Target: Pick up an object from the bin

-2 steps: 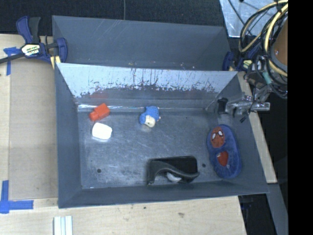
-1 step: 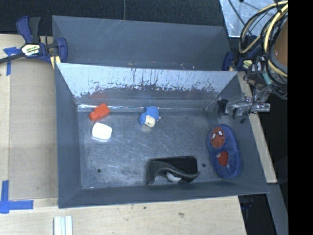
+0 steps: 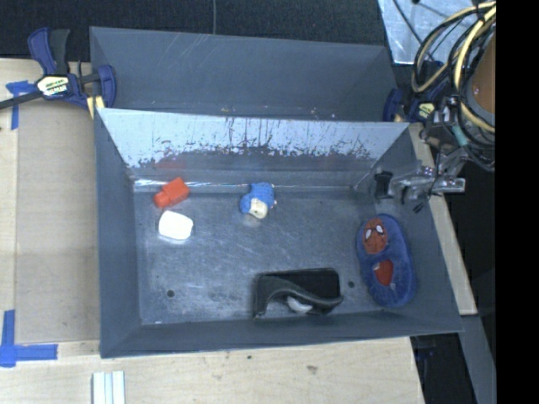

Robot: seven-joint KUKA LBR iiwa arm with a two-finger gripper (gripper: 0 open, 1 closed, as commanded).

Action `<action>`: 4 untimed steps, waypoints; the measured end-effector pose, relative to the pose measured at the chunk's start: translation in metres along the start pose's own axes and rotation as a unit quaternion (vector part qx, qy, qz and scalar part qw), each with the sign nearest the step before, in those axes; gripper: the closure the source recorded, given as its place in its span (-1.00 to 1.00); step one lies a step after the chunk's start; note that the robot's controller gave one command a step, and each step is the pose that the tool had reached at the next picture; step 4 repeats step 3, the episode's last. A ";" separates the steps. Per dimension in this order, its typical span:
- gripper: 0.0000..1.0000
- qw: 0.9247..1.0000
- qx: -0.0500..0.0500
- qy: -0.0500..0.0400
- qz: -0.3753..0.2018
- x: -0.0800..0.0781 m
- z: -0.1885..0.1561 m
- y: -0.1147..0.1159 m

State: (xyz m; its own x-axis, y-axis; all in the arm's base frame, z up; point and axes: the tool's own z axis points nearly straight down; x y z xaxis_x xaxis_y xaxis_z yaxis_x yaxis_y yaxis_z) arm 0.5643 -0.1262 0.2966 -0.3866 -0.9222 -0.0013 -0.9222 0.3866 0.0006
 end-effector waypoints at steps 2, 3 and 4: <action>1.00 1.000 -0.001 0.001 0.000 0.000 0.000 0.000; 1.00 1.000 -0.002 0.001 0.000 0.000 0.000 0.000; 1.00 1.000 -0.002 0.001 0.000 0.000 0.000 0.000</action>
Offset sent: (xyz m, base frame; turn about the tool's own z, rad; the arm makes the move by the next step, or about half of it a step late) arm 0.0000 0.0000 0.0000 0.0000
